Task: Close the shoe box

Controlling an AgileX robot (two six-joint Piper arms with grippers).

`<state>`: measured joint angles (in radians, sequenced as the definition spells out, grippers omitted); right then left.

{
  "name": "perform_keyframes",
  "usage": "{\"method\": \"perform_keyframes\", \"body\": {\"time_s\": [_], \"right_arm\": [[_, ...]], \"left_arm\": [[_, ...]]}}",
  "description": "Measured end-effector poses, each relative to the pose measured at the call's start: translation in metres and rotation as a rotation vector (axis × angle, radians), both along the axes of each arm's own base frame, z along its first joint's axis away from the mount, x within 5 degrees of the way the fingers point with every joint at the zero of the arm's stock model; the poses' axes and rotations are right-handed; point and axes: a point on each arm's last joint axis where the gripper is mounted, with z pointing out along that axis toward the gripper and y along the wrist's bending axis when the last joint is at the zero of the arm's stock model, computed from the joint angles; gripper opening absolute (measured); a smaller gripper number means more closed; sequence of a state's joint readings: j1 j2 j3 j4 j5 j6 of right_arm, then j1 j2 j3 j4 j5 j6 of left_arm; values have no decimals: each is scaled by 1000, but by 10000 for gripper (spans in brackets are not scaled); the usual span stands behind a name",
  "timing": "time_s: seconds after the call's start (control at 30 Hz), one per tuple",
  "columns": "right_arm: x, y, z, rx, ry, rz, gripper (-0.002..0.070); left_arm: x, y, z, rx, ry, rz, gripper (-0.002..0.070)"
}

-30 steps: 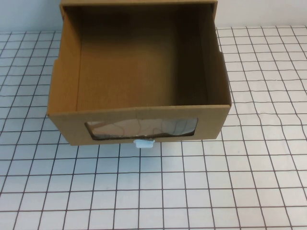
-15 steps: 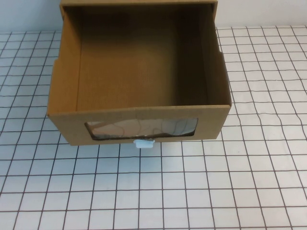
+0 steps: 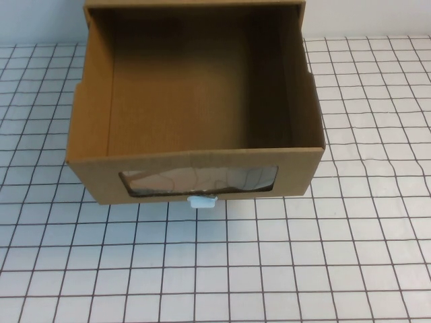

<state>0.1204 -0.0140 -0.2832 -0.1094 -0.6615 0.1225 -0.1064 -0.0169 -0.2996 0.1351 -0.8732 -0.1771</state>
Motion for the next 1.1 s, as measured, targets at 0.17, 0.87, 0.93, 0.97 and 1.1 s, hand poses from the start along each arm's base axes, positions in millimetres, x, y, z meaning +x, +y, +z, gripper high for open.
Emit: {"method": "perform_keyframes", "body": {"time_s": [0.17, 0.87, 0.93, 0.97, 1.1], "right_arm": [[-12, 1, 50, 53, -42, 146, -14], [61, 36, 100, -152, 239, 387, -14], [61, 35, 101, -125, 243, 396, -14], [62, 35, 100, -122, 249, 393, -14], [66, 36, 96, -187, 288, 325, -14]], "left_arm": [[-22, 3, 37, 31, 15, 98, -2], [-17, 9, 61, -2, 272, 117, -2], [-17, 12, 62, -100, 281, -4, -2], [-16, 14, 61, -144, 295, -58, -2], [-10, 14, 57, -196, 381, -137, -2]]}}
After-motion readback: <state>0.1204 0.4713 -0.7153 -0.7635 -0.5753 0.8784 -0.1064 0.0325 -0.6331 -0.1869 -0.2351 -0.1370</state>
